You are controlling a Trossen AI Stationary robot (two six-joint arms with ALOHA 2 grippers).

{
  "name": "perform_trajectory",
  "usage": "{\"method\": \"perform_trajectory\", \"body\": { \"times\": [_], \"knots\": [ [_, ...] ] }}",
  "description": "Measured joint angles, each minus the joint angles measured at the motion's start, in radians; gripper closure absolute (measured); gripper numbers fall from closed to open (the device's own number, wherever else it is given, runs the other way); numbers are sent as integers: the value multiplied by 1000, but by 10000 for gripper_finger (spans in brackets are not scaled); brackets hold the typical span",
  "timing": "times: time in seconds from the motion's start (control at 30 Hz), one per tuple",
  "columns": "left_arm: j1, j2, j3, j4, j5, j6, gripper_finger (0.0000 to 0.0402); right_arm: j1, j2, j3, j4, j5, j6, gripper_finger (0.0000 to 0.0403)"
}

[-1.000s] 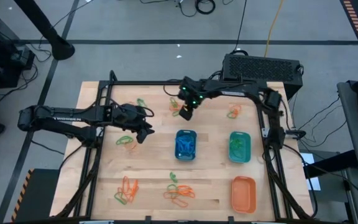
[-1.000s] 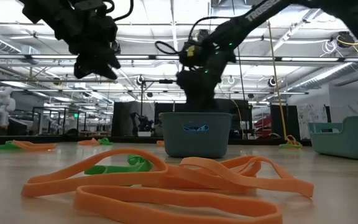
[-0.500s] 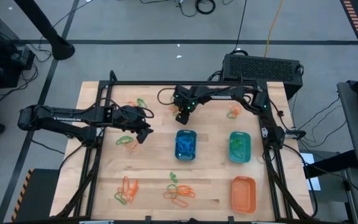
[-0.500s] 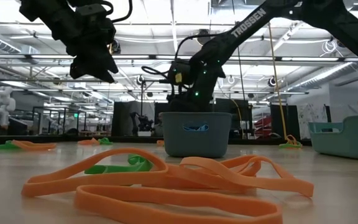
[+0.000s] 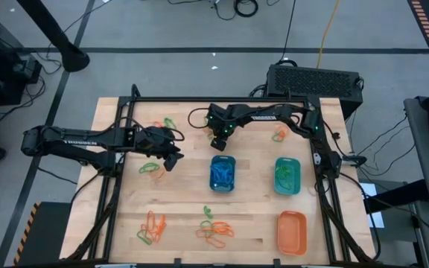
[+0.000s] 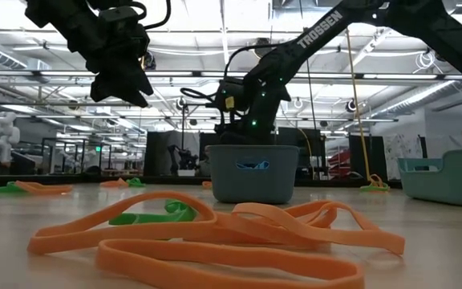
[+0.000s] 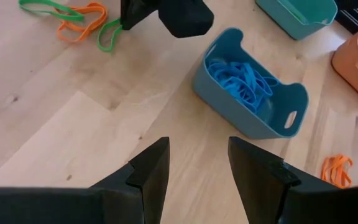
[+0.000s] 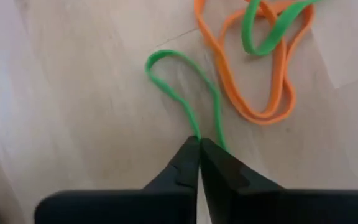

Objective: Sort rubber bands into baskets
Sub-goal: Put the green rubberband into the light blue bin

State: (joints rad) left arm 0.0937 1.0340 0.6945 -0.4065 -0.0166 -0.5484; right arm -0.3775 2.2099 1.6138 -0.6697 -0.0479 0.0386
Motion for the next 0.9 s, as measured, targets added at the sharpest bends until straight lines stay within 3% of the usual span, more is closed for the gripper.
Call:
{"method": "perform_trajectory", "body": {
  "times": [0.17, 0.4, 0.8, 0.9],
  "knots": [
    [0, 0, 0, 0, 0, 4, 230, 0, -52, -9, -85, -30, 5, 401],
    [0, 0, 0, 1, 0, 35, 230, 14, -227, -4, -198, -24, 40, 402],
    [4, 0, 0, 35, 5, 145, 230, 181, -524, -7, -686, -23, 231, 403],
    [4, 0, 0, 68, 8, 164, 230, 235, -594, -75, -726, -28, 294, 403]
  ]
}}
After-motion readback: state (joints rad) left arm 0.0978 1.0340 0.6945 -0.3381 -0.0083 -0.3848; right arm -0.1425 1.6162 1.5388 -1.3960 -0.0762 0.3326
